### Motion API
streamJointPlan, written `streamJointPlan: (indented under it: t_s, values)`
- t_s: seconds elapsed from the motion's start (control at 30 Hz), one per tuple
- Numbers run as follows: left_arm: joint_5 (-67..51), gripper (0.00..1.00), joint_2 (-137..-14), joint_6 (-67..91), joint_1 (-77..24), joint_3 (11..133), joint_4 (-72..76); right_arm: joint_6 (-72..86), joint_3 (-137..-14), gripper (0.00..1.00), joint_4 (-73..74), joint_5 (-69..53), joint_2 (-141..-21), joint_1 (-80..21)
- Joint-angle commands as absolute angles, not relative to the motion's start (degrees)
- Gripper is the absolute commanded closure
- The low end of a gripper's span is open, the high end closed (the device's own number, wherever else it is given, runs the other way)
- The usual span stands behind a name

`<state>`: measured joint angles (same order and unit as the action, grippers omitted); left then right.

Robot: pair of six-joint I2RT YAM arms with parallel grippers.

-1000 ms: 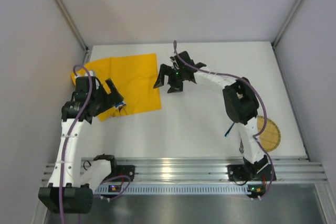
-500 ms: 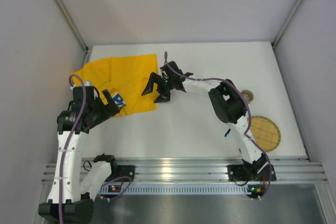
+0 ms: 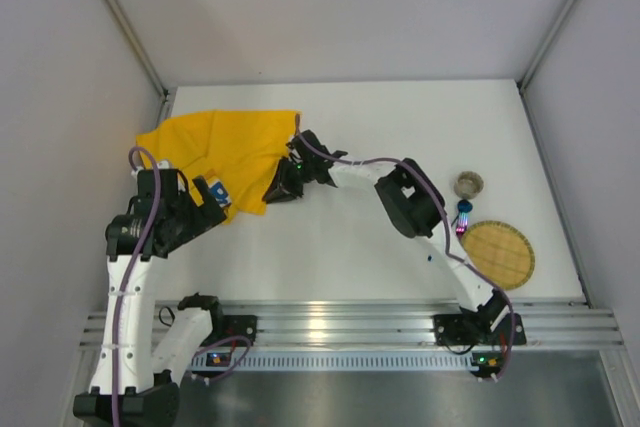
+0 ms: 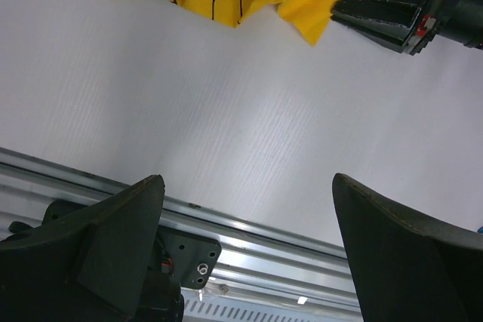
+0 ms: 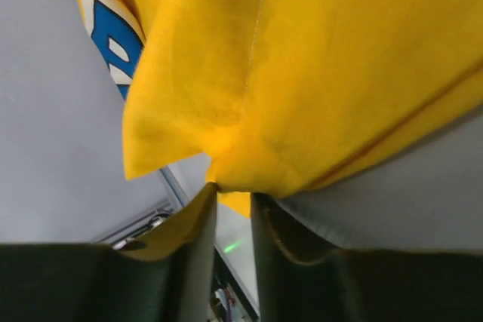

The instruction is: Set the dinner table for one person

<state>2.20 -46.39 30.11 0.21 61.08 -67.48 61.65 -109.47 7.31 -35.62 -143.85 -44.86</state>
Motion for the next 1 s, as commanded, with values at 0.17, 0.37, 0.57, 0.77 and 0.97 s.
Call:
streamJointPlan:
  t_s: [0.17, 0.37, 0.57, 0.77, 0.97]
  values:
    - [0.27, 0.02, -48.69, 30.15, 0.26, 61.44, -64.17, 58.80, -103.81, 1.00, 6.15, -33.67, -137.83, -42.37]
    - [-2.20, 0.02, -51.59, 30.06, 0.18, 60.56, -60.56, 55.11, -92.92, 1.00, 6.76, -27.96, -127.37, -36.66]
    - [-0.53, 0.02, -55.19, 29.00, 0.18, 59.94, -56.70, 49.58, -83.50, 1.00, 10.89, -22.50, -116.29, -28.05]
    - [-2.97, 0.02, -64.22, 28.39, 0.26, 56.00, -49.06, 42.29, -77.10, 1.00, 18.01, -21.54, -107.94, -20.22]
    - [-13.78, 0.02, -76.87, 29.53, -1.48, 51.69, -39.39, 37.89, -68.75, 1.00, 21.35, -19.60, -98.89, -16.61]
